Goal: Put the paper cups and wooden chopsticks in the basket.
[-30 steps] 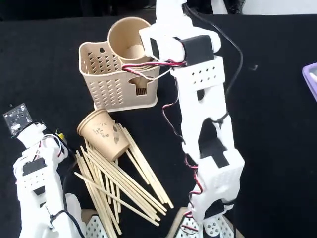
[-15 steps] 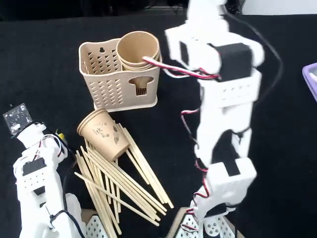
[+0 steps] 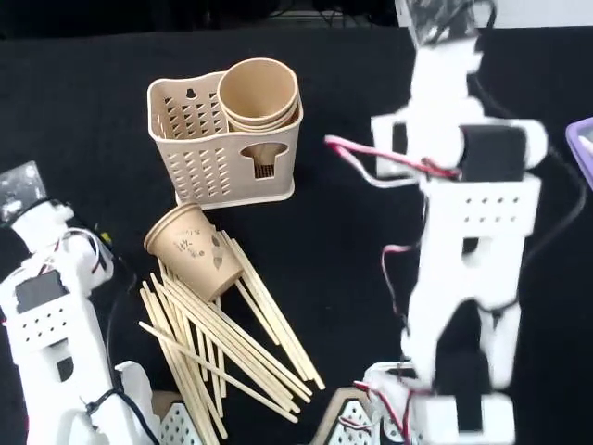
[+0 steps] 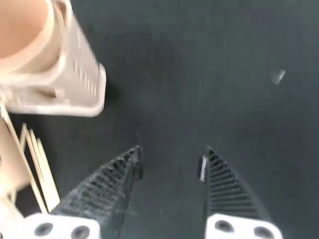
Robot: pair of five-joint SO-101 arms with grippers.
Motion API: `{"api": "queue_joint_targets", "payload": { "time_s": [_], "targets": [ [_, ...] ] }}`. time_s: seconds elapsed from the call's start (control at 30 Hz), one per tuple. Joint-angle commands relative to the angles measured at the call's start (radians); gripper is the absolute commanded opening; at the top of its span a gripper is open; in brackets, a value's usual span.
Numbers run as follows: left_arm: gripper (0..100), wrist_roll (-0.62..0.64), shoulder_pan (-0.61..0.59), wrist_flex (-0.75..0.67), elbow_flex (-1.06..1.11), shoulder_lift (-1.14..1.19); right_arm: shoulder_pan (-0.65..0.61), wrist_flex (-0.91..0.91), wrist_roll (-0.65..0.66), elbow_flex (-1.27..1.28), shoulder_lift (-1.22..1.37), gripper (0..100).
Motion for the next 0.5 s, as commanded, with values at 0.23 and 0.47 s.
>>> {"api": "queue_joint_targets", "payload": {
  "time_s": [0.23,0.47],
  "targets": [
    [20,-0.006,0.251,-0.087,-0.081,-0.009,0.012,-0.559,0.025,1.076,-0.61,18.5],
    [20,-0.011,0.28,-0.08,-0.076,-0.009,0.014,-0.891,-0.074,1.458,-0.644,18.4]
  ]
}}
